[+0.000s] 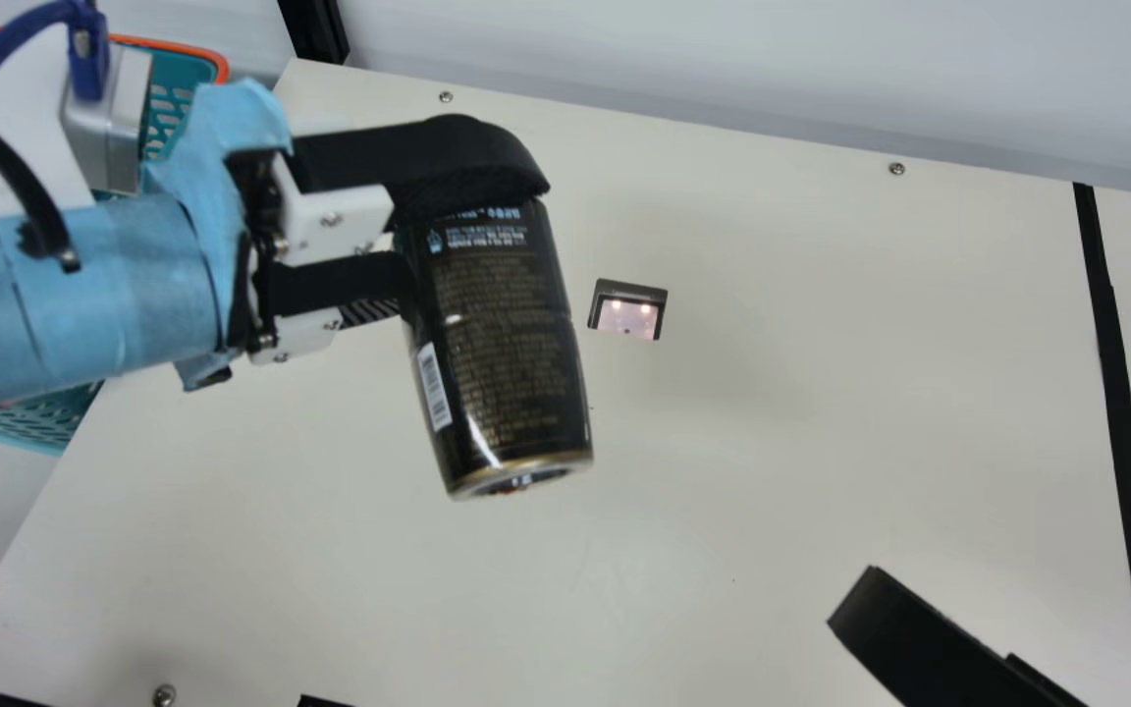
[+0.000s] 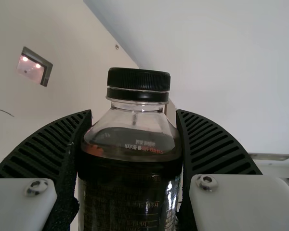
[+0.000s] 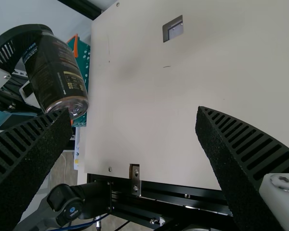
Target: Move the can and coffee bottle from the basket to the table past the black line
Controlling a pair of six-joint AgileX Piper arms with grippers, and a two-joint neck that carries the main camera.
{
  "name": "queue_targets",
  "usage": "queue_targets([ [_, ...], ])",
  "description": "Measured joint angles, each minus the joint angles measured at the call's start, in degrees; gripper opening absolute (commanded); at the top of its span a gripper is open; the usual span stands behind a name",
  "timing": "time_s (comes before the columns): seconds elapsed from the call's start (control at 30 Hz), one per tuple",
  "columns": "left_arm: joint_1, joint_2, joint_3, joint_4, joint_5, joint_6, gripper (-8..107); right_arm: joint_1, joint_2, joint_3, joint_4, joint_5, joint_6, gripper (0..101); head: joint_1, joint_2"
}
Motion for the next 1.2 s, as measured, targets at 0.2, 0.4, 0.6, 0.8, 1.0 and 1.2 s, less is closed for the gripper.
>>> queue_targets([
  [0.2, 12.90, 4.67, 3.97, -20.54, 11.76, 15.53, 10, 0.00, 0.00, 0.00, 0.00, 0.00, 0.00, 101, 0.00, 0.00],
  [0.4, 22.24, 9.42, 6.56, -32.05, 22.73, 26.64, 10, 0.00, 0.00, 0.00, 0.00, 0.00, 0.00, 101, 0.00, 0.00],
  [0.6, 22.52, 9.42, 6.56, -32.89, 24.11, 27.64, 10, 0.00, 0.00, 0.00, 0.00, 0.00, 0.00, 101, 0.00, 0.00],
  [0.8, 22.52, 9.42, 6.56, -32.89, 24.11, 27.64, 10, 0.00, 0.00, 0.00, 0.00, 0.00, 0.00, 101, 0.00, 0.00],
  [1.0, 22.52, 9.42, 6.56, -32.89, 24.11, 27.64, 10, -1.29, 0.77, 0.28, 1.93, -0.16, -0.47, 101, 0.00, 0.00],
  [1.2, 22.52, 9.42, 6.56, -32.89, 24.11, 27.64, 10, -2.17, 3.96, 1.17, 9.19, -1.78, 1.17, 101, 0.00, 0.00],
])
